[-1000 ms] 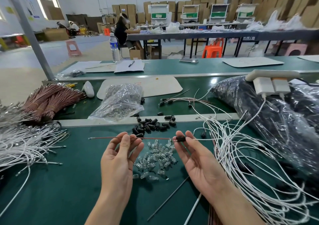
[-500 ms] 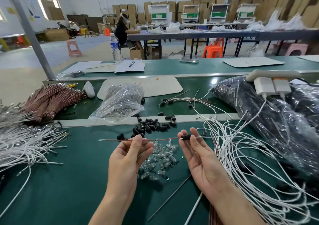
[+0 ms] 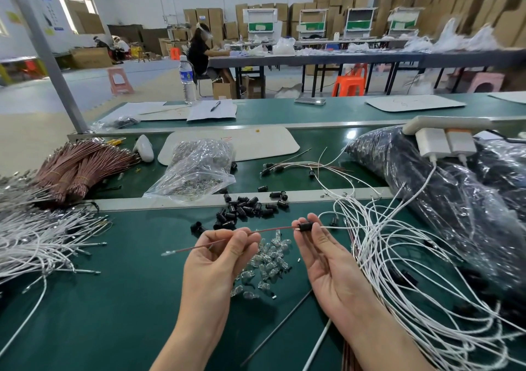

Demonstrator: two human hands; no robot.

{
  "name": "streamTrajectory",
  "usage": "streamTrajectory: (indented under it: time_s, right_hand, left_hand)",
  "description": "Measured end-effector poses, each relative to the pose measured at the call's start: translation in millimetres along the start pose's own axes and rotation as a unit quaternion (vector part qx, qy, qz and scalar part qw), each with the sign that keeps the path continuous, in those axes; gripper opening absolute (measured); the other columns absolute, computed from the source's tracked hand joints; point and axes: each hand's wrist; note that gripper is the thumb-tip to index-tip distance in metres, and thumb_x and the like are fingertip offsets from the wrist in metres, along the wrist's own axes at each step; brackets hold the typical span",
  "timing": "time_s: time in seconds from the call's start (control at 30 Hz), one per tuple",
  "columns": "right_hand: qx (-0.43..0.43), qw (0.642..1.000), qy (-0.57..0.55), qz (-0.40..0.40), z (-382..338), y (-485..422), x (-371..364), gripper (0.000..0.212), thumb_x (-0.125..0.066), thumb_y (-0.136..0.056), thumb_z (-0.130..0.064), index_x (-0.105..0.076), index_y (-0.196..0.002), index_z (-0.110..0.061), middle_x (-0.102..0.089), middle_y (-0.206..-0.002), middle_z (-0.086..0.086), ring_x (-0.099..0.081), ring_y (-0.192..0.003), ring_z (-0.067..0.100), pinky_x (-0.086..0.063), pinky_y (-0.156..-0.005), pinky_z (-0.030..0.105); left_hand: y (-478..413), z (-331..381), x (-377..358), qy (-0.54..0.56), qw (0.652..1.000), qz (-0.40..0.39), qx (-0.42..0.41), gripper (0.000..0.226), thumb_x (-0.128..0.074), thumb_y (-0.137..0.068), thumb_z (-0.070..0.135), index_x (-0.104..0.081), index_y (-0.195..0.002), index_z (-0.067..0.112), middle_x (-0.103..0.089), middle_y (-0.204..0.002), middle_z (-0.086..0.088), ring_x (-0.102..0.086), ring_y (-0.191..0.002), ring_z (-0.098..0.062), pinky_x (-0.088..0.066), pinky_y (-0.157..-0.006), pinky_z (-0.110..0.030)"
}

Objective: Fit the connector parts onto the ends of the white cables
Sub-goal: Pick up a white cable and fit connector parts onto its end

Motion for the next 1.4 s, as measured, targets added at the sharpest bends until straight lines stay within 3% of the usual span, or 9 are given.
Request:
streamTrajectory:
  time_s: [0.13, 0.23, 0.3, 0.47, 0.6, 0.9, 1.13, 1.4]
  right_hand:
    - [-0.002, 1.0, 0.004, -0.006, 3, 0, 0, 0.03, -0.064, -0.08, -0.003, -0.067, -0.109, 0.005, -0.074, -0.102, 0.021, -0.075, -0.094, 0.026, -0.062, -0.072, 0.028]
    - [-0.013, 0.999, 0.03, -0.023, 7, 1, -2, 0.021, -0.064, -0.08, -0.003, -0.075, -0.096, 0.003, -0.074, -0.102, 0.022, -0.075, -0.094, 0.027, -0.062, -0.071, 0.028]
    - [-0.024, 0.996, 0.068, -0.045, 11, 3, -3, 0.017, -0.065, -0.081, -0.003, -0.079, -0.09, 0.0, -0.074, -0.103, 0.022, -0.075, -0.096, 0.026, -0.061, -0.073, 0.027]
    - [-0.06, 0.985, 0.133, -0.09, 19, 7, -6, 0.02, -0.067, -0.081, -0.005, -0.079, -0.096, -0.001, -0.074, -0.106, 0.019, -0.074, -0.097, 0.025, -0.06, -0.076, 0.027]
    - [-0.054, 0.986, 0.139, -0.072, 18, 7, -7, 0.021, -0.067, -0.079, -0.006, -0.08, -0.095, -0.004, -0.075, -0.104, 0.017, -0.075, -0.094, 0.022, -0.06, -0.074, 0.024]
    - [-0.016, 0.987, 0.153, -0.056, 17, 6, -5, 0.022, -0.068, -0.078, -0.007, -0.08, -0.097, -0.004, -0.075, -0.103, 0.017, -0.075, -0.089, 0.019, -0.059, -0.071, 0.02]
    - [0.022, 0.997, 0.079, -0.012, -4, 2, -1, 0.024, -0.069, -0.079, -0.005, -0.076, -0.101, 0.003, -0.075, -0.107, 0.02, -0.075, -0.089, 0.021, -0.061, -0.069, 0.024]
    - [0.012, 0.965, 0.254, -0.056, 19, 7, -3, 0.026, -0.077, -0.072, -0.012, -0.08, -0.098, -0.01, -0.075, -0.092, 0.015, -0.073, -0.082, 0.02, -0.058, -0.074, 0.023]
  left_hand:
    - [3, -5, -1, -0.011, 0.999, -0.029, 0.015, 0.012, -0.076, -0.069, 0.01, -0.07, -0.079, 0.005, -0.075, -0.096, -0.023, -0.076, -0.091, -0.03, -0.06, -0.071, -0.024]
    - [6, -11, -3, -0.081, 0.996, -0.042, 0.012, 0.029, -0.08, -0.068, 0.025, -0.069, -0.086, 0.005, -0.075, -0.092, -0.02, -0.076, -0.084, -0.025, -0.06, -0.071, -0.025]
    - [8, -13, -4, -0.12, 0.991, -0.051, 0.002, 0.024, -0.082, -0.067, 0.033, -0.071, -0.079, 0.015, -0.075, -0.086, -0.014, -0.073, -0.076, -0.021, -0.059, -0.07, -0.025]
    - [11, -15, -6, -0.156, 0.985, -0.076, -0.005, 0.023, -0.082, -0.069, 0.036, -0.067, -0.076, 0.02, -0.072, -0.08, -0.011, -0.065, -0.067, -0.015, -0.055, -0.062, -0.024]
    - [11, -14, -5, -0.18, 0.98, -0.08, 0.004, 0.023, -0.079, -0.07, 0.037, -0.073, -0.083, 0.019, -0.075, -0.084, -0.011, -0.068, -0.073, -0.015, -0.06, -0.068, -0.029]
    - [11, -18, -5, -0.211, 0.974, -0.079, -0.022, 0.025, -0.071, -0.08, 0.026, -0.073, -0.091, 0.004, -0.075, -0.08, -0.016, -0.072, -0.072, -0.021, -0.06, -0.064, -0.027]
    - [6, -17, -3, -0.194, 0.978, -0.069, -0.03, 0.022, -0.071, -0.079, 0.024, -0.073, -0.086, 0.004, -0.074, -0.079, -0.015, -0.071, -0.07, -0.022, -0.059, -0.062, -0.026]
    - [8, -21, -4, -0.225, 0.97, -0.089, -0.034, 0.018, -0.074, -0.074, 0.032, -0.076, -0.084, 0.017, -0.074, -0.075, -0.013, -0.07, -0.066, -0.019, -0.061, -0.063, -0.031]
Point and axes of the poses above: each hand's wrist, its own y-axis away from the middle knuckle, its own x-axis out of the back of the hand, z = x × y
